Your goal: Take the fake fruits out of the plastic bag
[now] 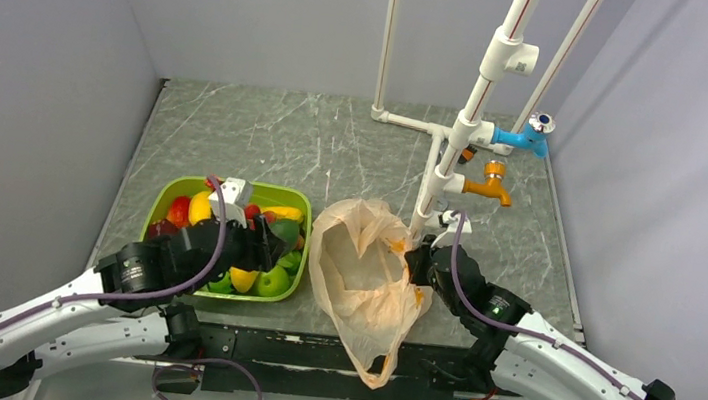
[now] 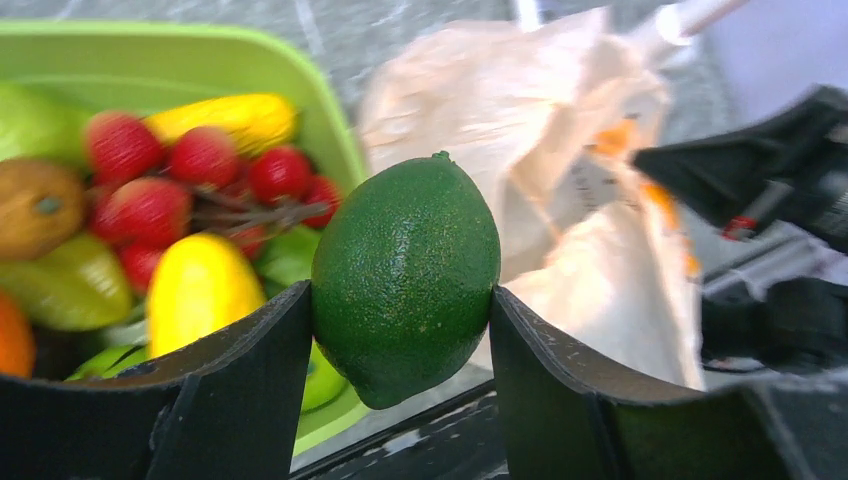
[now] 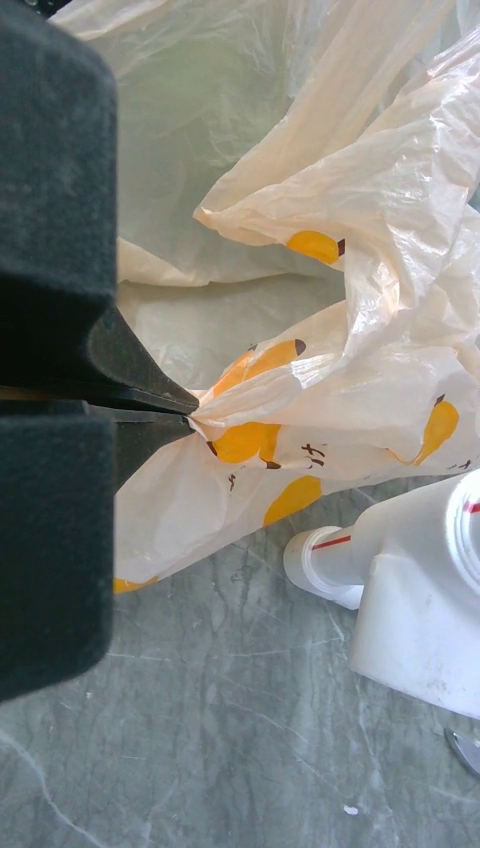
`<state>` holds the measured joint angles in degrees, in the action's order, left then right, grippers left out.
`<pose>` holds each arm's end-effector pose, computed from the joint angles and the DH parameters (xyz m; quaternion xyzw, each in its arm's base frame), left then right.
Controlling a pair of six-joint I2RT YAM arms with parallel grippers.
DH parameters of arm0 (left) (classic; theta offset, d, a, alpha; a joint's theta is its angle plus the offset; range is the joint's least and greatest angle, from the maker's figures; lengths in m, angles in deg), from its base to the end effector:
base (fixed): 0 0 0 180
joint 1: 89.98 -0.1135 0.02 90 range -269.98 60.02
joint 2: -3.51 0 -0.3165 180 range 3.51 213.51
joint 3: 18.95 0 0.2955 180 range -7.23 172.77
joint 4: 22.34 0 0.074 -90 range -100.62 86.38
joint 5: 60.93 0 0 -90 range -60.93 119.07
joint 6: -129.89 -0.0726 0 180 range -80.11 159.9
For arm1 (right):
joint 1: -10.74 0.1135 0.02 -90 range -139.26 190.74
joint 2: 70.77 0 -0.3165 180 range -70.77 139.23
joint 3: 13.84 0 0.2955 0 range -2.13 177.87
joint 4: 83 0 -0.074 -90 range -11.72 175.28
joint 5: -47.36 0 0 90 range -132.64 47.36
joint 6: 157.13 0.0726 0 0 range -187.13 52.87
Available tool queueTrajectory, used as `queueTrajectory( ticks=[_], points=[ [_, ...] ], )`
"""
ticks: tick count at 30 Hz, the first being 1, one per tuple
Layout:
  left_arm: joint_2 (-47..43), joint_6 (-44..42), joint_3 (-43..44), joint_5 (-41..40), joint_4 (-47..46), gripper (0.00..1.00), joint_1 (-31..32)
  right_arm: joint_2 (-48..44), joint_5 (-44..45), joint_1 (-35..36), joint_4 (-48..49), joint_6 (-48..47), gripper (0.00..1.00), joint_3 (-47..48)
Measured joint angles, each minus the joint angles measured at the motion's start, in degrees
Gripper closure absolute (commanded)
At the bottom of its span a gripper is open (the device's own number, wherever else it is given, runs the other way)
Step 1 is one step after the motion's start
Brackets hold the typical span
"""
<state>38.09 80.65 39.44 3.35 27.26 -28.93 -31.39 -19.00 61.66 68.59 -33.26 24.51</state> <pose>0.1027 -0.1206 0.3518 0.0290 0.8338 -0.2832 0.4731 0.1444 0.1316 0.2399 -0.0232 0.8512 0.2021 0.4837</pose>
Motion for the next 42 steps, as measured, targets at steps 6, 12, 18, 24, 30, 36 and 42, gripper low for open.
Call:
queueTrajectory(
  ticks=[6, 12, 18, 24, 30, 36, 42],
  points=[
    [2.86, 8.2, 1.7, -9.53, 12.46, 1.0, 0.0, -0.07, -0.15, 0.0, 0.13, 0.0, 1.0, -0.07],
    [9.9, 14.53, 5.6, -16.61, 23.74, 1.0, -4.37, -0.07, -0.31, 0.0, 0.26, 0.02, 1.0, -0.09],
    [14.05, 14.8, 5.84, -17.53, 25.2, 1.0, -12.48, 0.15, -0.57, 0.0, 0.44, 0.04, 1.0, -0.09],
    [12.37, 18.05, 0.42, -17.31, 25.35, 0.93, -13.35, -0.07, -1.01, 0.0, 0.5, 0.2, 1.0, -0.13],
    [12.55, 20.33, -3.56, -15.93, 24.92, 0.6, -13.42, 1.31, -1.73, 0.0, 1.05, 0.17, 1.0, -0.13],
    [12.5, 21.03, -3.56, -15.78, 24.96, 0.17, -13.46, 2.03, -1.92, 0.0, 1.86, 0.09, 1.0, -0.13],
    [12.57, 20.92, -3.54, -14.86, 25.2, 0.01, -13.51, 2.25, -1.88, 0.0, 2.89, -0.04, 1.0, -0.11]
  ],
)
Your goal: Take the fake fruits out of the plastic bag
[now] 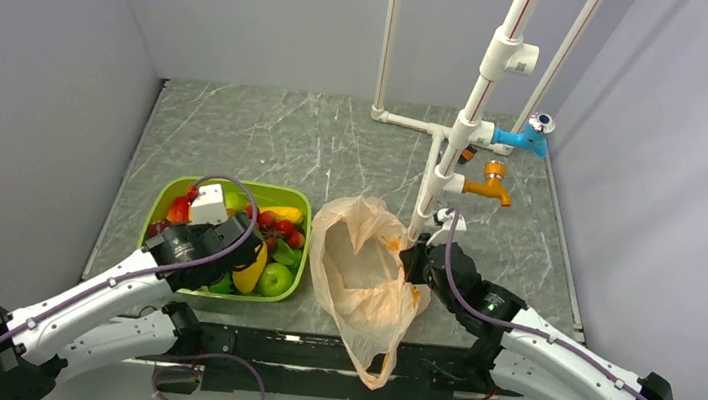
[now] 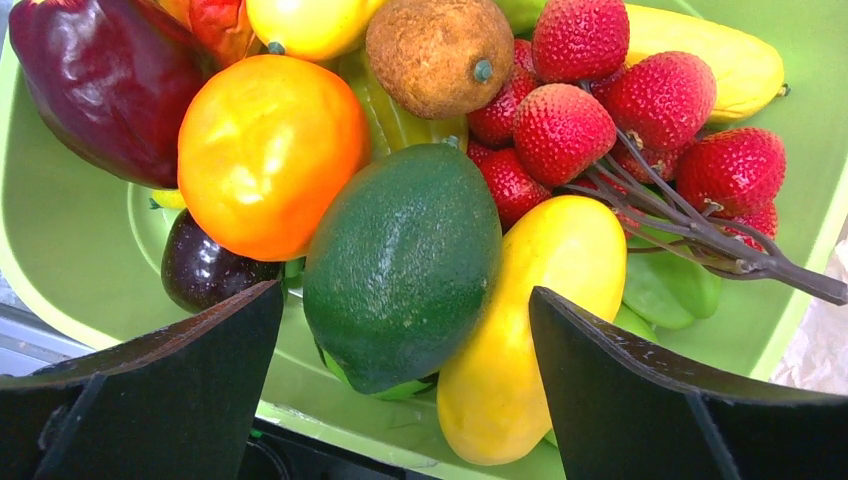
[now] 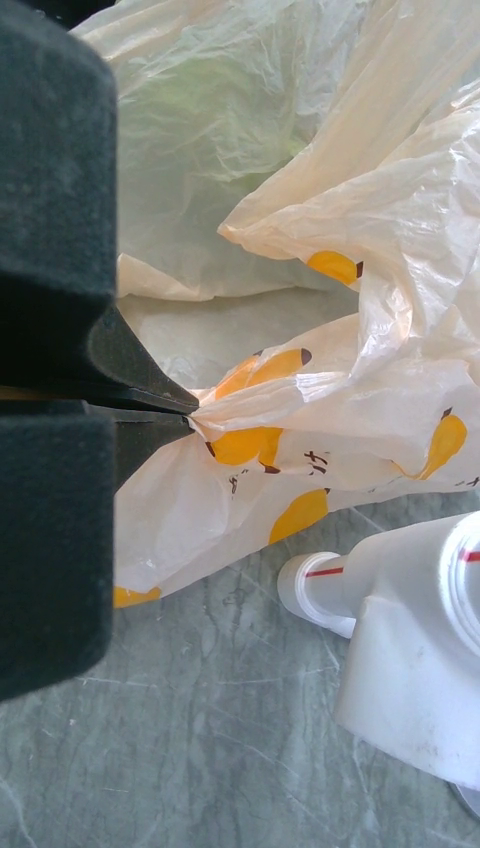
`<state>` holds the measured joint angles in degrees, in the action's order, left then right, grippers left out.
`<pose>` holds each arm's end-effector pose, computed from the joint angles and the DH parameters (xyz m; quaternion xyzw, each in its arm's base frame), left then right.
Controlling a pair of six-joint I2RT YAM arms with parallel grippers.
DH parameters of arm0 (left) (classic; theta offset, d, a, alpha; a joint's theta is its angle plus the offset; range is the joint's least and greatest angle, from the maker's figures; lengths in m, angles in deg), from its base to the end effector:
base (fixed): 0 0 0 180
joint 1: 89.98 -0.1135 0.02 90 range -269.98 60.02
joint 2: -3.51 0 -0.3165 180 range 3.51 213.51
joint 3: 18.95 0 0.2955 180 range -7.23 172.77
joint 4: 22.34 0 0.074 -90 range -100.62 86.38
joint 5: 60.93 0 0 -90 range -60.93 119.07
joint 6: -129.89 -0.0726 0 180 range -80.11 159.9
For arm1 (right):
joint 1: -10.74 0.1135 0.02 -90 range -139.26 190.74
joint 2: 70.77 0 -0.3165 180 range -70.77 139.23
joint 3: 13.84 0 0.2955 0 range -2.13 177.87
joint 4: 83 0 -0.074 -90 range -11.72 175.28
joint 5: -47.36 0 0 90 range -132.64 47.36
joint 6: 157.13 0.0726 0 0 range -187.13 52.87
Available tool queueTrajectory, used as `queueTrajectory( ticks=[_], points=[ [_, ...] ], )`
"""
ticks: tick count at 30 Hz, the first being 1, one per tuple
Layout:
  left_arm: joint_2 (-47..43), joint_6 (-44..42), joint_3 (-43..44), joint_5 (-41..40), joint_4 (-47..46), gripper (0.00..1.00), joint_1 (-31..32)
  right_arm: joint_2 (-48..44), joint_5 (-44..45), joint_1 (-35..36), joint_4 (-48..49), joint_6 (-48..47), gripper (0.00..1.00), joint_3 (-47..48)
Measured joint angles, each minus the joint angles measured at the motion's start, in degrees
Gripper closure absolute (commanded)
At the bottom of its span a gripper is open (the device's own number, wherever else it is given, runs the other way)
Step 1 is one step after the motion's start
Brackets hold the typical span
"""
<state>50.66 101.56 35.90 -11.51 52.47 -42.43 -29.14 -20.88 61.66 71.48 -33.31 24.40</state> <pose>0.1346 -0.0772 0.2662 -0.1813 0.9039 0.0451 0.3849 0.1484 0.1400 0.2379 -0.0309 0.8506 0.2162 0.4783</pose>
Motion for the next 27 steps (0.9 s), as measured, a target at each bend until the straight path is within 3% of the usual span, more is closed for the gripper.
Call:
queueTrajectory(
  ticks=[4, 10, 13, 16, 17, 27],
  points=[
    [0.13, 0.04, 1.14, 1.01, 0.63, 0.01, 0.0, 1.09, 0.48, 0.0, 0.28, -0.17, 0.97, 0.09],
    [-5.27, -1.07, 3.39, 3.28, 0.24, 0.01, 0.0, 2.69, 4.42, 0.0, -0.48, -0.81, 0.74, 3.28],
    [-10.49, -2.6, 5.68, 3.96, -0.24, 0.01, 0.0, 2.47, 6.91, 0.0, -0.87, -1.6, 0.58, 5.49],
    [-14.95, -4.74, 8.2, 4.63, -1.9, 0.01, 0.0, 1.44, 8.63, 0.0, -2.73, -2.62, 0.24, 7.15],
    [-16.22, -5.55, 9.18, 4.83, -2.73, 0.01, 0.0, 0.76, 9.16, 0.0, -3.52, -2.91, 0.18, 7.72],
    [-22.56, -12.94, 17.4, 7.26, -7.74, 0.01, 0.0, -8.55, 12.46, 0.0, -11.34, -7.45, 0.05, 16.98]
  ],
)
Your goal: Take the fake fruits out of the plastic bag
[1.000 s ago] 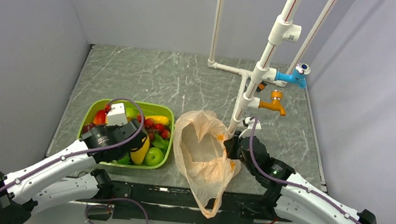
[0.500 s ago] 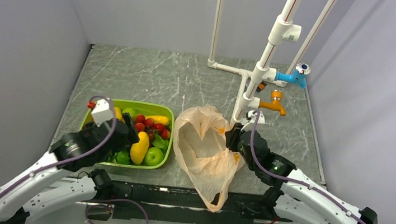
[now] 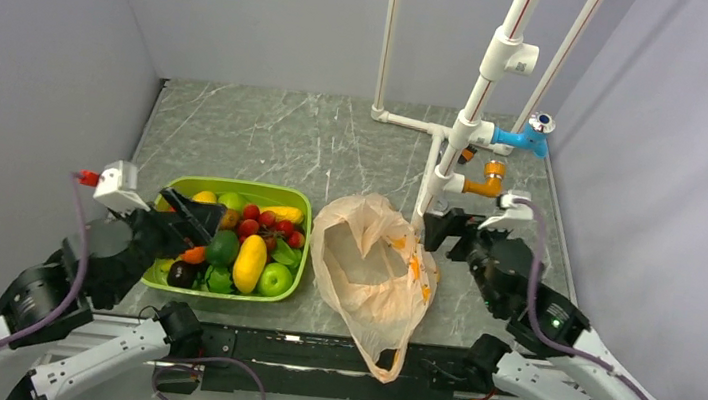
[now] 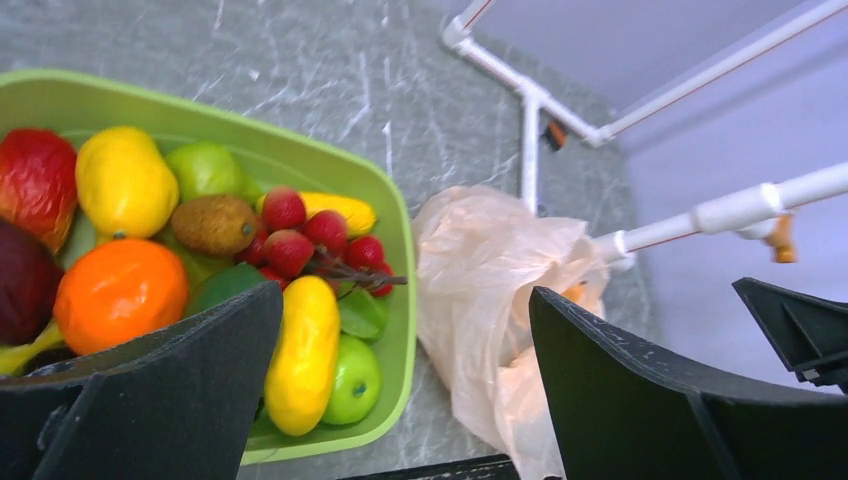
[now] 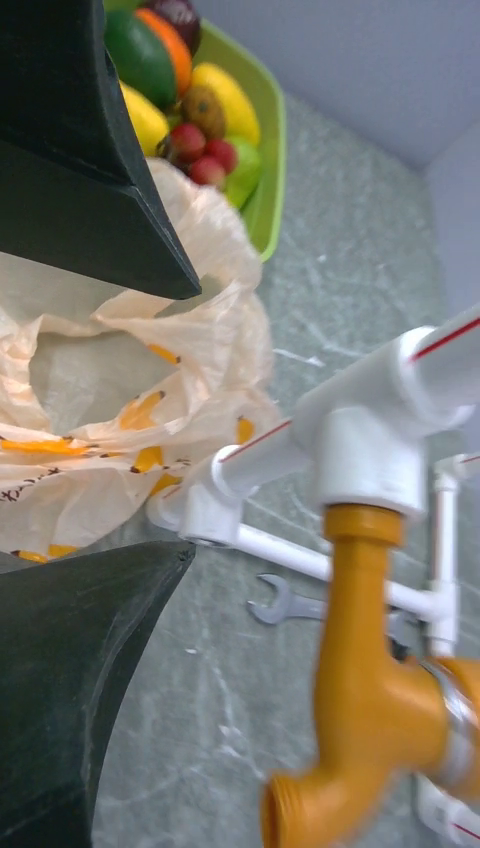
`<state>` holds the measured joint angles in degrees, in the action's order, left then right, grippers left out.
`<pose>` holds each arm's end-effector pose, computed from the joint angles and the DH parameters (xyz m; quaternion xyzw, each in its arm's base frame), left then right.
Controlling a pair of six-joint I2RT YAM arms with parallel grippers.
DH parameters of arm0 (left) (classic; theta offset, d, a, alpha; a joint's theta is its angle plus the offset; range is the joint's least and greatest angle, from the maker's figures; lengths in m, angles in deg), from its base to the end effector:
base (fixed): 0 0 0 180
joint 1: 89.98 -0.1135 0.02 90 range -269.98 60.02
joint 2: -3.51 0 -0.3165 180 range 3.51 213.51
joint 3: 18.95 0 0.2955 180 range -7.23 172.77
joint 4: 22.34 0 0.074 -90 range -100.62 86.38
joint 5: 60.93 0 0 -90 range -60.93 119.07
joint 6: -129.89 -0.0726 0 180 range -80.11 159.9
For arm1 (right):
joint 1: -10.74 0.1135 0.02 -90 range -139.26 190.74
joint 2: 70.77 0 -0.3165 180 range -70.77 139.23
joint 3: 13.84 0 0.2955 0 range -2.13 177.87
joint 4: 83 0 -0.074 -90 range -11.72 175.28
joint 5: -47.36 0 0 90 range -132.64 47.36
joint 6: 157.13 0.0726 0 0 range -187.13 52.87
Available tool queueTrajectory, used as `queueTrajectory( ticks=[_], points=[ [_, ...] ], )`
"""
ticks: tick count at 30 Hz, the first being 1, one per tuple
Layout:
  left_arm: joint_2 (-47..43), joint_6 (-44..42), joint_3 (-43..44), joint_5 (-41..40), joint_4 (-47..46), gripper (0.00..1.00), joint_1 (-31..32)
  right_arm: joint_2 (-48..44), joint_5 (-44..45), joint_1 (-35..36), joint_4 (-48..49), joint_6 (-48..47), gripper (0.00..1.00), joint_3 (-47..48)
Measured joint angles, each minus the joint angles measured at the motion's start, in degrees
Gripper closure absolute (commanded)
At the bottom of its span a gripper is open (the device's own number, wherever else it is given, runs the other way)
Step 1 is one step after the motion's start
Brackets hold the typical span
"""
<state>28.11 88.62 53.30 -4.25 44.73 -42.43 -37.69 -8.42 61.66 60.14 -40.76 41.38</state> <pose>0.0688 -0.0161 0.4189 -0.1737 0.7802 -0.2561 0.5436 0.1314 0.0970 0.3636 0.0147 0.7777 0.1825 0.6014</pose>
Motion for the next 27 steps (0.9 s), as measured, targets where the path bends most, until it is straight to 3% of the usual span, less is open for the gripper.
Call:
queueTrajectory(
  ticks=[4, 15, 27],
  points=[
    [-2.86, -3.17, 3.39, 1.75, -2.16, 0.01, 0.0, -3.78, 2.05, 0.0, -1.68, -3.96, 0.01, 5.77],
    [-7.04, -16.79, 11.06, 5.55, -14.75, 0.01, 0.0, -13.49, 10.36, 0.0, -2.62, -14.45, 0.0, 18.93],
    [-7.34, -24.3, 17.4, 8.04, -20.0, 0.01, 0.0, -14.19, 16.98, 0.0, -4.87, -19.85, 0.0, 25.92]
  ],
)
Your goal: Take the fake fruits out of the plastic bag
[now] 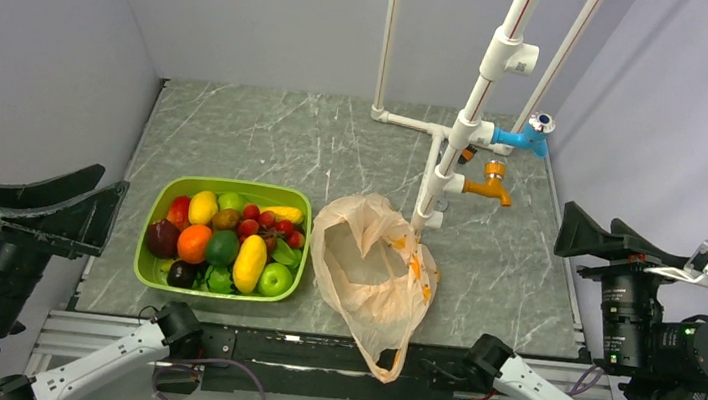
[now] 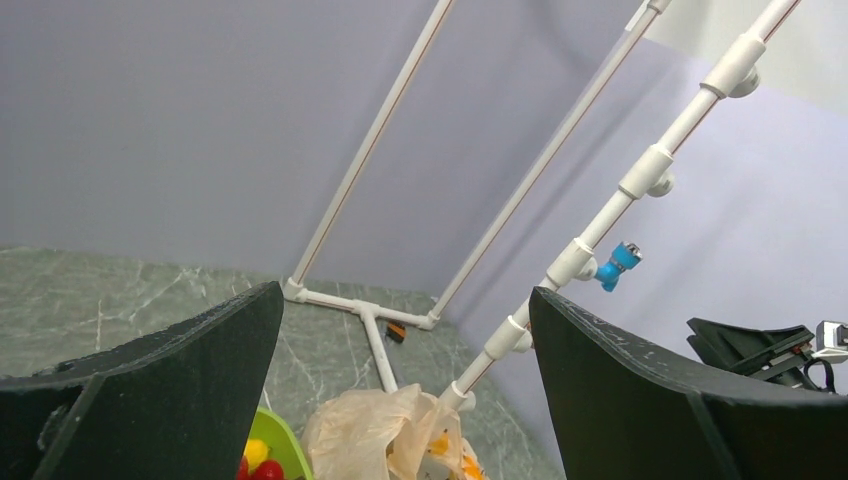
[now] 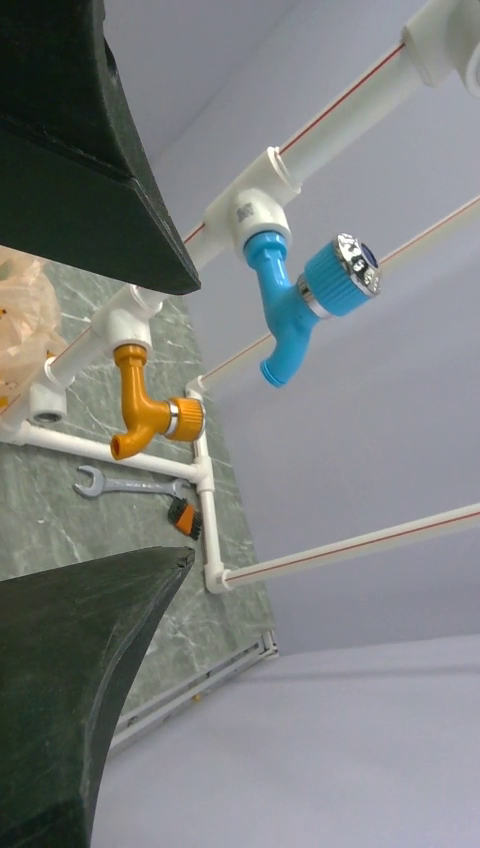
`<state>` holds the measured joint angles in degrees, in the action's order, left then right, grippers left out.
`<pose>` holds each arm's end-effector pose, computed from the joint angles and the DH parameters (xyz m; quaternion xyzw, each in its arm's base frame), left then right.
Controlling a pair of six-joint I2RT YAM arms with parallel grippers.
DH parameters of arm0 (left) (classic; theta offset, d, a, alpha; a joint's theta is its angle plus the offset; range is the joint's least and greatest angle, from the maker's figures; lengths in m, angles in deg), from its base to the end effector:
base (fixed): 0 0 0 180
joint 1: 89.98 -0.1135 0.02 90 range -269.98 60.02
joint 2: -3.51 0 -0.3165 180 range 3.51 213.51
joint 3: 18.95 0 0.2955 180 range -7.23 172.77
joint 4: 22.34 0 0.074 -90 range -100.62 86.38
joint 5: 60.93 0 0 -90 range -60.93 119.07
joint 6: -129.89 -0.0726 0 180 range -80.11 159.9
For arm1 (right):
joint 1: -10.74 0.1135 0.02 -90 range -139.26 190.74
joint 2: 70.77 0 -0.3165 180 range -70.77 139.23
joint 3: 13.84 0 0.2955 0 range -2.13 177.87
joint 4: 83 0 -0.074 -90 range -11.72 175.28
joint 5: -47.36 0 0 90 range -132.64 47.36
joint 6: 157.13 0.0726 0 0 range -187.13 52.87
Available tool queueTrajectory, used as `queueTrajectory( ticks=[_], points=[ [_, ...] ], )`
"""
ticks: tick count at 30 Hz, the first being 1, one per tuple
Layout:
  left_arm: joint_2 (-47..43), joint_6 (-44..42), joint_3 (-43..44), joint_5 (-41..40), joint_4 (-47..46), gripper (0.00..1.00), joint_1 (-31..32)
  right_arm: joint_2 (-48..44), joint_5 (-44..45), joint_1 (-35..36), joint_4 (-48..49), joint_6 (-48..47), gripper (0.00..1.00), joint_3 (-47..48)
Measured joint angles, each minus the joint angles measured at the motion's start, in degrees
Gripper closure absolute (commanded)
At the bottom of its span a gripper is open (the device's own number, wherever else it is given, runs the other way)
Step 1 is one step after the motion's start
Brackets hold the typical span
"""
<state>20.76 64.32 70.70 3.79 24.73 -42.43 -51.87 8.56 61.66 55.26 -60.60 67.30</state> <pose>-0.0221 0.0701 0.5488 -0.0766 0.5484 -0.3898 0.7359 0.0251 -0.0589 0.5194 0.1345 0.6101 0.1401 0.7682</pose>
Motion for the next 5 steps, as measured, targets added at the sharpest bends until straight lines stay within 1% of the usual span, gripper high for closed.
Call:
queueTrajectory(
  ticks=[5],
  points=[
    [0.0, -0.79, 0.17, 0.0, -0.31, 0.01, 0.0, -0.07, 1.49, 0.0, -0.33, -0.13, 0.0, 0.17]
  ],
)
